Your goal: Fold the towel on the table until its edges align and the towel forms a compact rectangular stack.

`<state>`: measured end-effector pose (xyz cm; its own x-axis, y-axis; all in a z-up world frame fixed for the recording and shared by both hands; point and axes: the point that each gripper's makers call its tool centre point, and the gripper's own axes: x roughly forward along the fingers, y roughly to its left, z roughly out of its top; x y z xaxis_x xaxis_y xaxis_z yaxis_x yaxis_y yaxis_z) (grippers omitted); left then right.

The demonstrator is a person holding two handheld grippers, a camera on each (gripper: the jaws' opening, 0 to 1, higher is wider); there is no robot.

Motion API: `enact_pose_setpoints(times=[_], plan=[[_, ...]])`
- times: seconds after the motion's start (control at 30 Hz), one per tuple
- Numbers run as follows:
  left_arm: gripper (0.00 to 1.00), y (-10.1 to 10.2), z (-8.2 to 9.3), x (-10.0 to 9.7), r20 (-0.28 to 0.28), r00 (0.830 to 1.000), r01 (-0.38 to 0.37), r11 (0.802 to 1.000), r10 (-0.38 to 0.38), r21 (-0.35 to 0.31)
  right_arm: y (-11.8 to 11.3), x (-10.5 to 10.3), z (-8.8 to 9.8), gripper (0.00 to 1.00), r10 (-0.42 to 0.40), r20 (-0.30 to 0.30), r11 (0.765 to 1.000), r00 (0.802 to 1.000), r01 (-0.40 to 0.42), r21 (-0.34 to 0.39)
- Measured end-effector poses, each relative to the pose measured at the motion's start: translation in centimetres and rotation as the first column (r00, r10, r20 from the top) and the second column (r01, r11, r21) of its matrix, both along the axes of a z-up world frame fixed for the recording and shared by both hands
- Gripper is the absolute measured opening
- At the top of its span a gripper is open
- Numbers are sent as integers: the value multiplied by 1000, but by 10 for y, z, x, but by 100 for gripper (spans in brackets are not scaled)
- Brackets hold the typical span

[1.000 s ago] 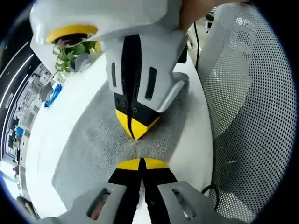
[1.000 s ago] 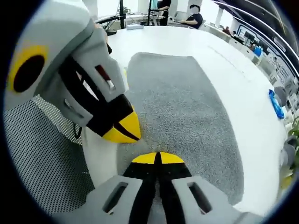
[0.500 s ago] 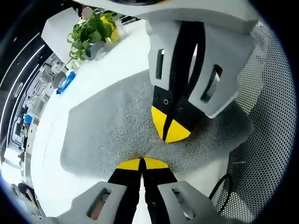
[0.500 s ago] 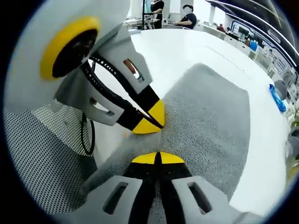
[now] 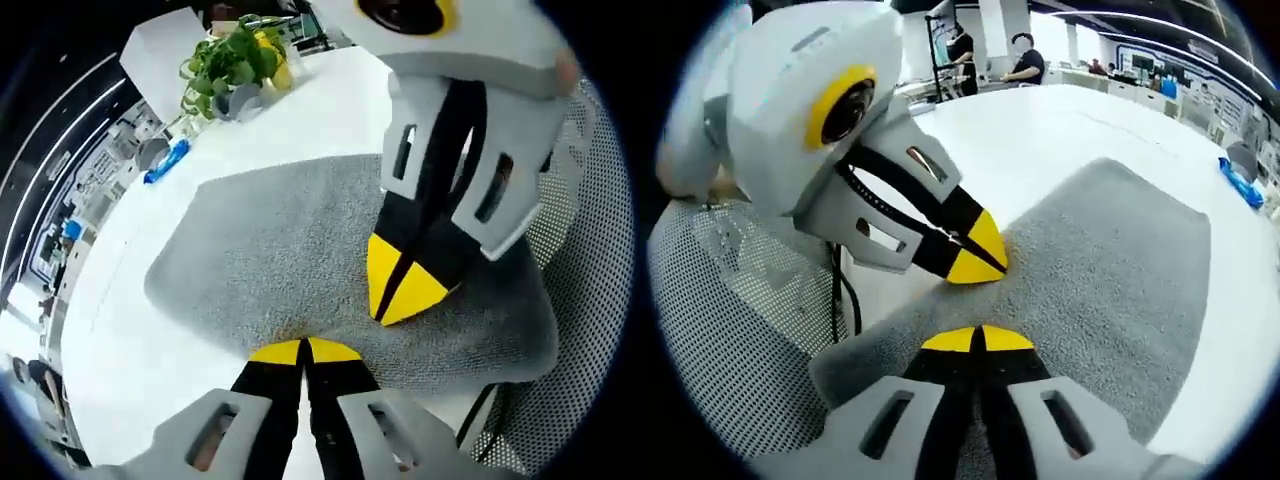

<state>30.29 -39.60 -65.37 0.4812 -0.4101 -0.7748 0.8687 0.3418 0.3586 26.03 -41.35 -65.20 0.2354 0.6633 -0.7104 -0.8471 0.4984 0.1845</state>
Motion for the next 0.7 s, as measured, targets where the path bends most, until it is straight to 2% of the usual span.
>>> enact_pose_setpoints(times=[0.03, 0.07, 0.1, 0.13, 0.17, 0.2, 0.23, 0.27, 0.3, 0.37, 0.4, 0.43, 0.47, 0.5, 0.53, 0.57, 0.6, 0.63, 0.67, 0.7], plan=[[1, -1, 1, -1, -2, 1000, 10, 1000, -10, 1, -1, 0, 2, 0, -24, -39, 1000, 999, 25, 13], [1, -3, 5, -2, -37, 999, 12, 1000, -13, -22, -4, 3, 7, 0, -46, -43, 998, 998, 48, 34], [1, -10, 13, -3, -36, 999, 34, 996, -37, -87, -8, 5, 11, 0, -46, -24, 998, 999, 47, 37], [1, -20, 28, 2, -10, 1000, -3, 977, 1, -213, -16, 11, 15, 0, -60, 28, 998, 998, 60, 13], [1, -27, 47, 4, -35, 998, -60, 939, 52, -339, -23, 16, 17, 0, -66, 61, 998, 996, 67, -16], [1, -33, 58, 2, -67, 996, -79, 914, 57, -398, -32, 20, 21, 0, -88, 92, 995, 992, 92, -39], [1, -39, 70, -2, -74, 997, -67, 888, 38, -455, -39, 22, 21, 0, -105, 101, 992, 989, 111, -56], [1, -42, 73, -6, -75, 997, -50, 886, 17, -461, -51, 26, 21, 0, -130, 119, 986, 984, 141, -89], [1, -47, 70, -16, -86, 996, -4, 899, -38, -437, -60, 29, 19, 0, -143, 131, 981, 981, 158, -116], [1, -56, 60, -34, -117, 984, 76, 910, -134, -406, -79, 34, 11, 0, -169, 144, 965, 975, 193, -177], [1, -60, 50, -46, -154, 971, 113, 917, -185, -384, -84, 35, 8, 0, -194, 128, 959, 973, 215, -185], [1, -61, 37, -55, -194, 959, 133, 931, -208, -340, -86, 33, 5, 0, -221, 91, 956, 971, 235, -174], [1, -60, 29, -59, -210, 953, 146, 941, -217, -306, -84, 31, 3, 0, -232, 61, 959, 971, 239, -156], [1, -57, 19, -61, -221, 951, 157, 954, -216, -255, -78, 26, -2, 0, -234, 6, 964, 972, 233, -127], [1, -50, 6, -61, -220, 953, 170, 970, -207, -175, -73, 20, -7, 0, -221, -35, 970, 975, 216, -115], [1, -43, -2, -58, -210, 959, 169, 979, -189, -112, -68, 16, -10, 0, -215, -52, 973, 975, 209, -102], [1, -37, -10, -55, -197, 962, 177, 981, -189, -74, -68, 23, -6, 0, -222, -9, 971, 975, 220, -92], [1, -51, 0, -54, -167, 961, 193, 965, -223, -178, -68, 24, -6, 0, -229, -15, 969, 973, 226, -99], [1, -46, 0, -54, -232, 960, 115, 975, -159, -192, -68, 24, -6, 0, -223, -8, 970, 975, 221, -101], [1, -45, 0, -53, -234, 961, 99, 972, -149, -211, -67, 24, -6, 0, -220, -7, 972, 975, 218, -91]])
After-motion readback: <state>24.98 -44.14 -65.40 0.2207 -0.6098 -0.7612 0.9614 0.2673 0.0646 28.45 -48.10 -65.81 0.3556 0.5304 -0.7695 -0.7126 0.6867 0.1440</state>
